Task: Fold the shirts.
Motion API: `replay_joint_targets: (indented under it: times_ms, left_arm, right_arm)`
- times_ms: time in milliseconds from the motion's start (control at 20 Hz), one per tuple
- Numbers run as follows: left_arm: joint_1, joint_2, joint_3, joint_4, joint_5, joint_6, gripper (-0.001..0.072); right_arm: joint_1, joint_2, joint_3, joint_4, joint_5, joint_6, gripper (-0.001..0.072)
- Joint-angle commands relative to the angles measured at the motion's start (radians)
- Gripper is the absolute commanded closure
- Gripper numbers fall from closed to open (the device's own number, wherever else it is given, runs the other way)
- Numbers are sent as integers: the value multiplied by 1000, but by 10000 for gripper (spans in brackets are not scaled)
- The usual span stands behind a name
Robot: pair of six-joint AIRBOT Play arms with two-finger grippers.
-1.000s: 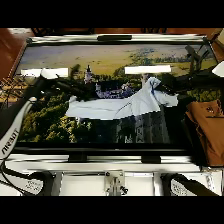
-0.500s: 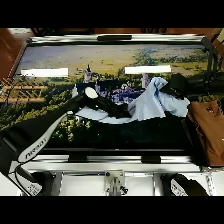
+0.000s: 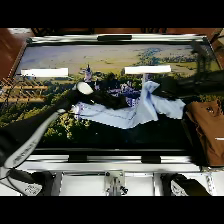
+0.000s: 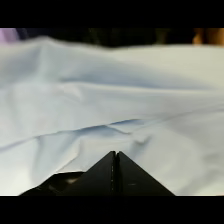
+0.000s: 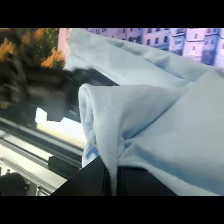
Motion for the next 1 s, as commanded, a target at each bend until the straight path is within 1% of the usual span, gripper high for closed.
replay_joint_targets:
  times_ms: [0, 100, 250, 350, 400, 450, 500, 550, 600, 700, 850, 950]
  left_arm:
    - [192, 193, 1, 204, -65, -70, 680]
    - [339, 308, 1, 261, -114, -79, 679]
    - [538, 443, 1, 264, -180, -84, 679]
    - [634, 509, 1, 264, -228, -82, 678]
    - [663, 530, 1, 264, -248, -82, 678]
    - [683, 545, 1, 264, -266, -82, 678]
    - [694, 554, 1, 264, -280, -80, 678]
    - [696, 557, 1, 264, -292, -66, 678]
    - [694, 557, 0, 264, -298, -59, 678]
    - [694, 555, -2, 264, -296, -59, 678]
    - [694, 555, -2, 290, -294, -58, 678]
    - [694, 555, -2, 316, -295, -58, 678]
  right_arm:
    - [152, -105, 1, 34, -150, -29, 645]
    - [255, -185, 1, 77, -267, -67, 645]
    - [386, -321, 1, 133, -462, -122, 644]
    - [447, -422, 1, 190, -584, -124, 644]
    - [470, -475, 1, 249, -633, -124, 643]
    - [488, -524, 1, 326, -665, -124, 611]
    - [497, -561, 1, 394, -674, -124, 457]
    - [501, -599, 1, 479, -665, -135, 250]
    - [499, -621, 1, 541, -647, -150, 249]
    - [476, -627, 1, 575, -598, -150, 249]
    - [396, -578, 1, 525, -444, -155, 249]
    - [309, -516, 1, 417, -333, -152, 249]
